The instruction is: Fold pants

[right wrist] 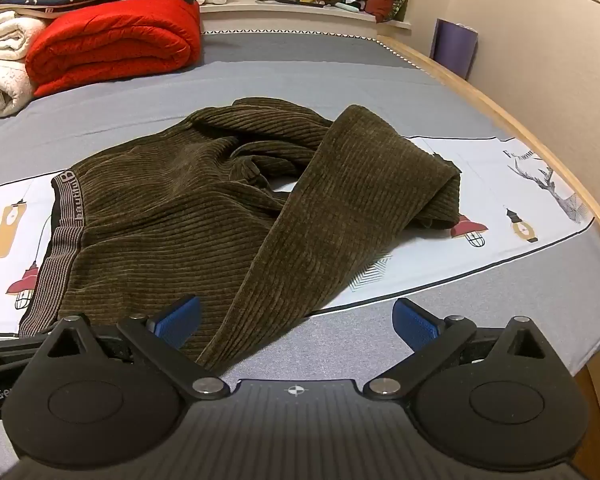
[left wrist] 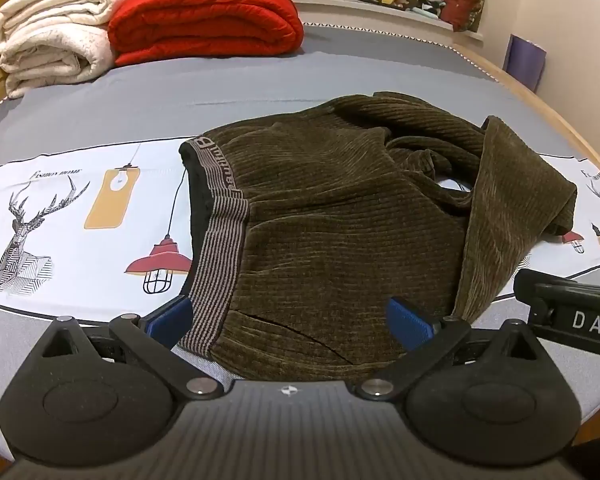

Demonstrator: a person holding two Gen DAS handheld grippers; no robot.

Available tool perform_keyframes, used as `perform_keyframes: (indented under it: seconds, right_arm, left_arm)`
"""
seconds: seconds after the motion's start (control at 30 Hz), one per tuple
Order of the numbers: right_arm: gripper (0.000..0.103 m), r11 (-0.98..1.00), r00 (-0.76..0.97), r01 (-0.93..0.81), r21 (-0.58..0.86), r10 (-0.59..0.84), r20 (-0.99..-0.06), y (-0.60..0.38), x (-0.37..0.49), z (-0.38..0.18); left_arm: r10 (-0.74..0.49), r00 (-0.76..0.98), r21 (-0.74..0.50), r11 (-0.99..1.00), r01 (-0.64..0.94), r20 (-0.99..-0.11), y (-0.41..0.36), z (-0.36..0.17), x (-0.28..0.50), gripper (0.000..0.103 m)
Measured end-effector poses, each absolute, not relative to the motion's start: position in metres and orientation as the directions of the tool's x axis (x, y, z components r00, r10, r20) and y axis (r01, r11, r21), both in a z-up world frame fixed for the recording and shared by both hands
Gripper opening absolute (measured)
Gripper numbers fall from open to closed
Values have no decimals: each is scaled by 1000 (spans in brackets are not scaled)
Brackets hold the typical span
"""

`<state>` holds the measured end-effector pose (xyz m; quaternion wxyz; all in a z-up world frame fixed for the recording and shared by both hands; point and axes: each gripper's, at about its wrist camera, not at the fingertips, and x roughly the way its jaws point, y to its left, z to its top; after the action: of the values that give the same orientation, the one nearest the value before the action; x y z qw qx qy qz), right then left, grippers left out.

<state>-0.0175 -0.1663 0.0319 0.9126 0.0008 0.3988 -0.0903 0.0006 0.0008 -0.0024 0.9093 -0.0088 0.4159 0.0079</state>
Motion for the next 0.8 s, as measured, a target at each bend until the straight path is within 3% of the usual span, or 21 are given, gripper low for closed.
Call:
perform_keyframes:
  seconds: [0.8]
  right_arm:
    - [101, 984, 666, 162, -69, -160, -728, -166, -18, 31]
  left_arm:
    - [10, 651, -10, 1000, -27, -759, 1, -4, 1, 103]
